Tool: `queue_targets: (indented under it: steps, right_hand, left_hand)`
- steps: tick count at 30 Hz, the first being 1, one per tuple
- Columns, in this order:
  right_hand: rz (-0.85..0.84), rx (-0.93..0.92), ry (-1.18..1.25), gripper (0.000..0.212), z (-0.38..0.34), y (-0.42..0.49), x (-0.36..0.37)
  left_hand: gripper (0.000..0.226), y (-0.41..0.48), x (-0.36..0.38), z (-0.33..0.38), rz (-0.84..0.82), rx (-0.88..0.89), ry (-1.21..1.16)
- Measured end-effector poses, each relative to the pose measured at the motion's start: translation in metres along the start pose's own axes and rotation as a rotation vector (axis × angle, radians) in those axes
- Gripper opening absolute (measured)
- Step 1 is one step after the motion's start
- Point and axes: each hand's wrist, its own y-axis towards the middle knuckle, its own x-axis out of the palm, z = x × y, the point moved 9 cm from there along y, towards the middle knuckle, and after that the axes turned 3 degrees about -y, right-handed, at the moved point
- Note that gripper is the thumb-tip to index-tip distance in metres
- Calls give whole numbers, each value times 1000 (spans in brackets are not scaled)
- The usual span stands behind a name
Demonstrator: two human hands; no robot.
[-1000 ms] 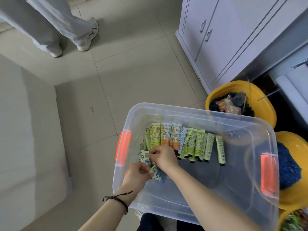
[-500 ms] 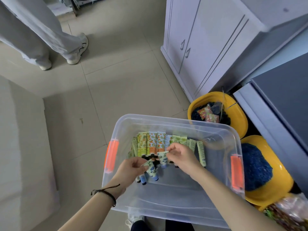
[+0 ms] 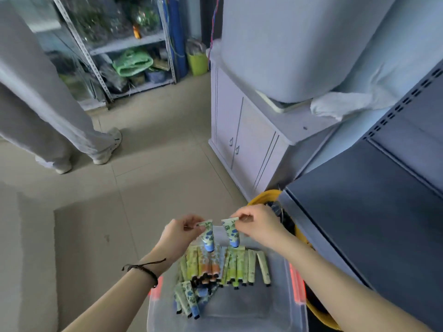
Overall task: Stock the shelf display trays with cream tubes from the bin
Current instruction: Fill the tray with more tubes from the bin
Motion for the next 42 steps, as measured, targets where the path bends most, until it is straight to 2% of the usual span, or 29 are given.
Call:
queue_targets:
  steps: [5, 14, 18, 21, 24, 30, 35, 42]
  right_hand:
    - [148, -110, -28, 21, -101, -21, -79]
    - [450, -285, -27, 11, -292, -116, -256]
    - [539, -311, -38, 16, -352, -172, -322]
    - [595, -313, -63, 11, -384, -217, -363]
    - [654, -295, -33, 9, -398, -262, -406]
    - [770, -222, -55, 10, -388, -345, -489]
    - [836, -124, -125, 12, -359, -396, -547]
    - [901, 24, -175, 8, -302, -444, -619]
  left_hand:
    - [11, -23, -46, 120, 80, 185, -18]
    - [19, -116, -119, 374, 106, 664, 55]
    - [8, -172, -130, 471, 74, 855, 66]
    - [13, -213, -127, 534, 47, 966, 63]
    - [11, -247, -114, 591, 6, 1055, 84]
    - [6, -289, -49, 672, -175, 1143, 125]
    - [1, -311, 24, 721, -315, 1173, 138]
    - [5, -329, 136, 778, -486, 1198, 203]
